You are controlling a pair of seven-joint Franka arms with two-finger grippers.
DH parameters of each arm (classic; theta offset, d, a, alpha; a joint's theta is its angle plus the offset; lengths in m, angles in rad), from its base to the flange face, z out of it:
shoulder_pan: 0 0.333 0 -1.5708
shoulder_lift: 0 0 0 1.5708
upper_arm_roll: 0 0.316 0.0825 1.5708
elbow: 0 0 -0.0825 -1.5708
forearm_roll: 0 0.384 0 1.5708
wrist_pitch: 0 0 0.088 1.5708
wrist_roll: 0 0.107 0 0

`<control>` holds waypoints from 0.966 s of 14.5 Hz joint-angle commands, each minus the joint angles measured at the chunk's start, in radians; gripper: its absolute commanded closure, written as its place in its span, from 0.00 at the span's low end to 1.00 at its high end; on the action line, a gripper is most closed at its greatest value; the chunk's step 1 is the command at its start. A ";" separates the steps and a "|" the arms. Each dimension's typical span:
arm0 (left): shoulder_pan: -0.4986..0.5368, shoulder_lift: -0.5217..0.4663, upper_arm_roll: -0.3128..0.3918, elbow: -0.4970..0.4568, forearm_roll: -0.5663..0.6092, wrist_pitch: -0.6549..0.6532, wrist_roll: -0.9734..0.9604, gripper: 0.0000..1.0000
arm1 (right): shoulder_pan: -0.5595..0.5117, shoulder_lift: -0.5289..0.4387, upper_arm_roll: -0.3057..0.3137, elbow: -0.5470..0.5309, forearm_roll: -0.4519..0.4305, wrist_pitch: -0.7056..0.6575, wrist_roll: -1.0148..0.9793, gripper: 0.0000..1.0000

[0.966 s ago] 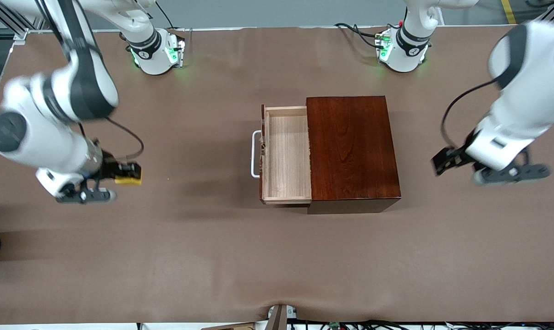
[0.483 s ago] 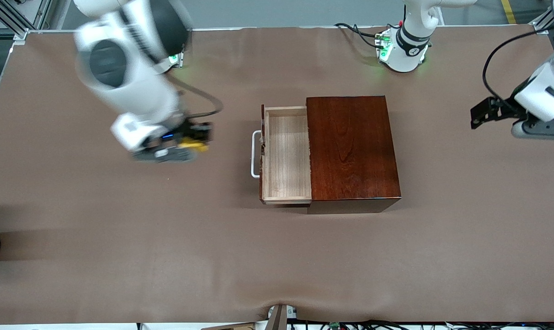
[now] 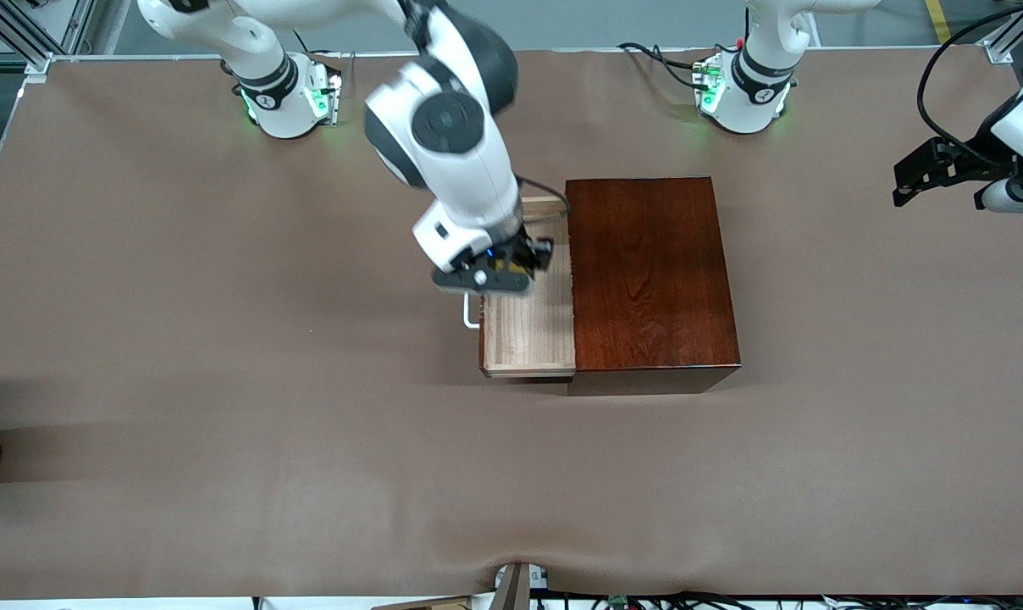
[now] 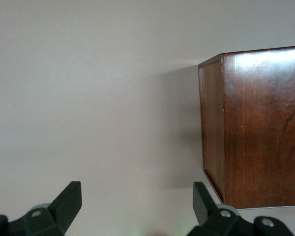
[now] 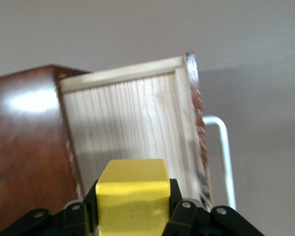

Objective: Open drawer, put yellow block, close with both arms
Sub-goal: 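Lower the cube into the open drawer and open the right gripper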

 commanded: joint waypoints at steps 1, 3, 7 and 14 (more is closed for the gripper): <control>0.050 0.003 -0.046 0.017 -0.032 -0.019 0.010 0.00 | -0.005 0.095 -0.008 0.061 -0.002 0.065 0.007 1.00; 0.051 0.003 -0.046 0.017 -0.034 -0.019 0.010 0.00 | -0.004 0.134 -0.009 0.061 -0.007 0.119 0.010 1.00; 0.047 0.011 -0.049 0.017 -0.035 -0.019 -0.002 0.00 | 0.021 0.172 -0.016 0.057 -0.033 0.173 0.012 0.71; 0.016 0.075 -0.073 0.039 -0.107 -0.008 -0.174 0.00 | -0.023 0.064 -0.005 0.093 -0.013 -0.057 0.005 0.00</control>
